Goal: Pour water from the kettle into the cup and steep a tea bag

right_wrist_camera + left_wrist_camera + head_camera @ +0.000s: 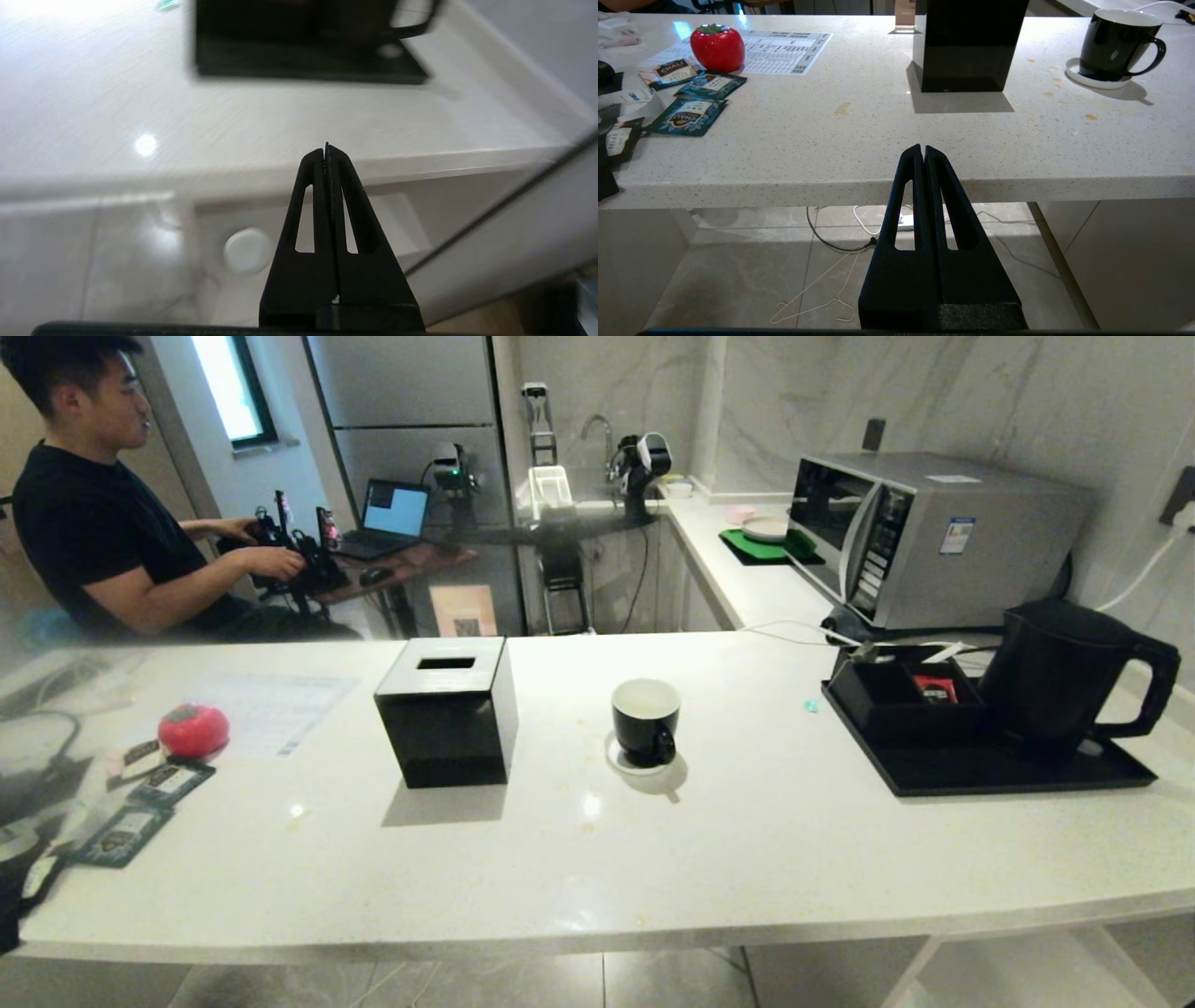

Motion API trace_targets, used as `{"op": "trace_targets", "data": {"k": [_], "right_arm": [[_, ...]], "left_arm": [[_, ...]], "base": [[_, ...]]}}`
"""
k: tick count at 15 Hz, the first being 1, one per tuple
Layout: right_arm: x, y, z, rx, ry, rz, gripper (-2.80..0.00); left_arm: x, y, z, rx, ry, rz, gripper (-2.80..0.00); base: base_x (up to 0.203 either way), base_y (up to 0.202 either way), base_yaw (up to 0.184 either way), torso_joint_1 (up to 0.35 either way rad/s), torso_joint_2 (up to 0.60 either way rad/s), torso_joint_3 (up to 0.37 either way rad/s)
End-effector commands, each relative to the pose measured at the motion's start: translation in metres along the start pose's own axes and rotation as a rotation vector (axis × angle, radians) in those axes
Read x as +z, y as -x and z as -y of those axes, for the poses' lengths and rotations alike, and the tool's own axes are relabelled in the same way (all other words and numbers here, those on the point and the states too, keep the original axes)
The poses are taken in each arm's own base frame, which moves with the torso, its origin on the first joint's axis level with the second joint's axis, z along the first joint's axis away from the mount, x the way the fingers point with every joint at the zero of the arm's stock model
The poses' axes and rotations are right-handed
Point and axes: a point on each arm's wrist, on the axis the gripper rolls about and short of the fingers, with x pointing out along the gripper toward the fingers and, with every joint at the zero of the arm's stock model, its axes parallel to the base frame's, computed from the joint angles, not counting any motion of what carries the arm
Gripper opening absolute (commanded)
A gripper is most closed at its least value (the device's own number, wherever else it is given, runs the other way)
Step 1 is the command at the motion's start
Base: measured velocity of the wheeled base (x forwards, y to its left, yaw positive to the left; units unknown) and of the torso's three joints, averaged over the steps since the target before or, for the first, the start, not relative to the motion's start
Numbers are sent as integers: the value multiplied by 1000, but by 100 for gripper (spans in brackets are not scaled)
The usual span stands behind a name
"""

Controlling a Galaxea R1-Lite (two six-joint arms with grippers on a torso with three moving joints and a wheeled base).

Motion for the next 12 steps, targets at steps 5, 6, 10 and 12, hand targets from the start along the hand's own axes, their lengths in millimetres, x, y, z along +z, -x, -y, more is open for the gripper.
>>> {"op": "trace_targets", "data": {"k": [5, 6, 10, 12], "right_arm": [[-32, 40, -2, 126, 16, 115, -280], [-38, 44, -1, 134, 13, 126, -280], [-47, 53, -3, 226, -7, 213, -280], [-49, 53, -3, 233, -44, 185, -280]], "left_arm": [[0, 0, 0, -1, 1, 0, -280], [0, 0, 0, 0, 1, 0, -280], [0, 0, 0, 0, 1, 0, -280], [0, 0, 0, 0, 1, 0, -280]], "base": [[0, 0, 0, 0, 0, 0], [0, 0, 0, 0, 0, 0], [0, 0, 0, 0, 0, 0], [0, 0, 0, 0, 0, 0]]}}
